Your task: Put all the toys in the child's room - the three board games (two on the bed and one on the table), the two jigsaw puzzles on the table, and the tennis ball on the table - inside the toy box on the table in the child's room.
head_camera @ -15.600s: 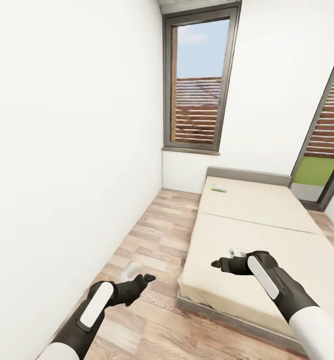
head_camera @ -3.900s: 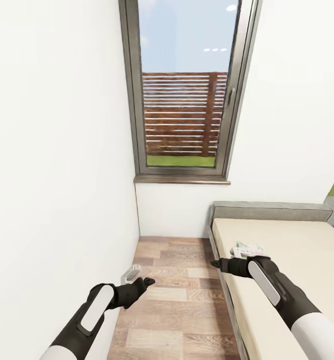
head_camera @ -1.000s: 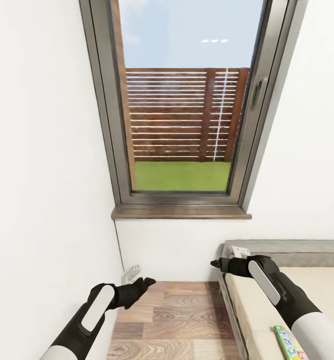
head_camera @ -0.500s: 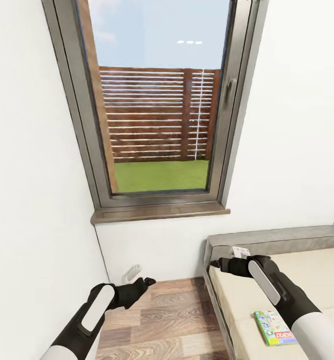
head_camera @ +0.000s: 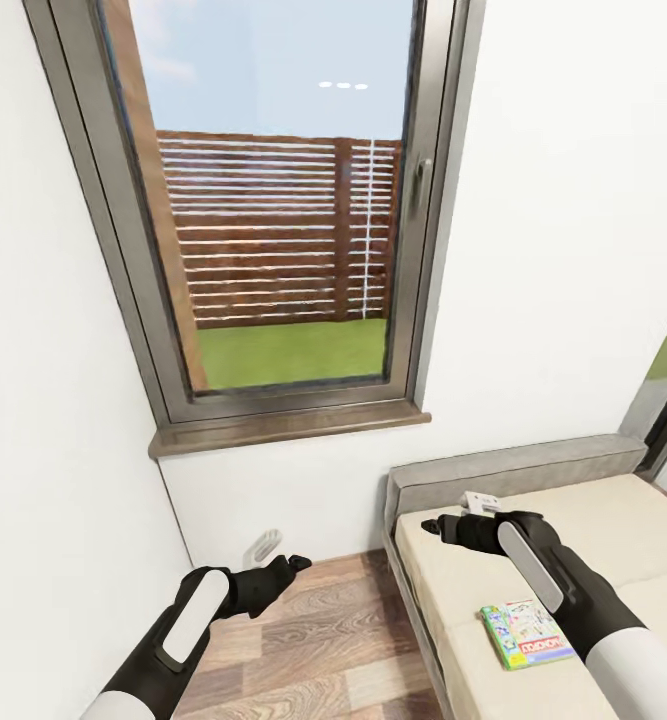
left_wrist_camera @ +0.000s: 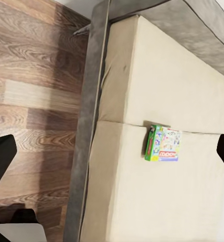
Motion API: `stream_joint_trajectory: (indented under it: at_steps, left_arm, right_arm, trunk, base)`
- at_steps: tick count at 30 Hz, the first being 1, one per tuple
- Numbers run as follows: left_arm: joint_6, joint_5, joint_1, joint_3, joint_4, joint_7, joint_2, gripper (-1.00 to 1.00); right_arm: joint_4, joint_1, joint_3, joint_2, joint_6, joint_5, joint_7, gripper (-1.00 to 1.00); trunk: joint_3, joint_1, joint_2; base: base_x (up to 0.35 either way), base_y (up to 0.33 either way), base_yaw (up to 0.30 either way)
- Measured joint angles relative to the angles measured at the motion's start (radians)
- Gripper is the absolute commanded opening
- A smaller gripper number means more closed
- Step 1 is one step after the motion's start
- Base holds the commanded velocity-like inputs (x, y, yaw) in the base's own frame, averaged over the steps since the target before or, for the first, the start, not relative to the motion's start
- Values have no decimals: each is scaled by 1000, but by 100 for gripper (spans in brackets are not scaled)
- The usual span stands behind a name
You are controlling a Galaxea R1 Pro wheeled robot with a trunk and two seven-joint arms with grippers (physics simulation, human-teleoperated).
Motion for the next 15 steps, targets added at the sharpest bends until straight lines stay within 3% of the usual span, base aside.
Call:
stream_joint_trajectory:
  at_steps: [8,15]
  left_arm:
    - [1,0,-1,1,0,1,3,100]
    - [1,0,0,2,1,0,-3,100]
  right_arm:
    - [-10,3,1,7,6,0,-2,100]
    - [-11,4,0,8,9,-1,-3,100]
  trunk:
    - [0,0,0]
    - [0,0,0]
  base:
    - [0,0,-40]
    - [0,0,-208]
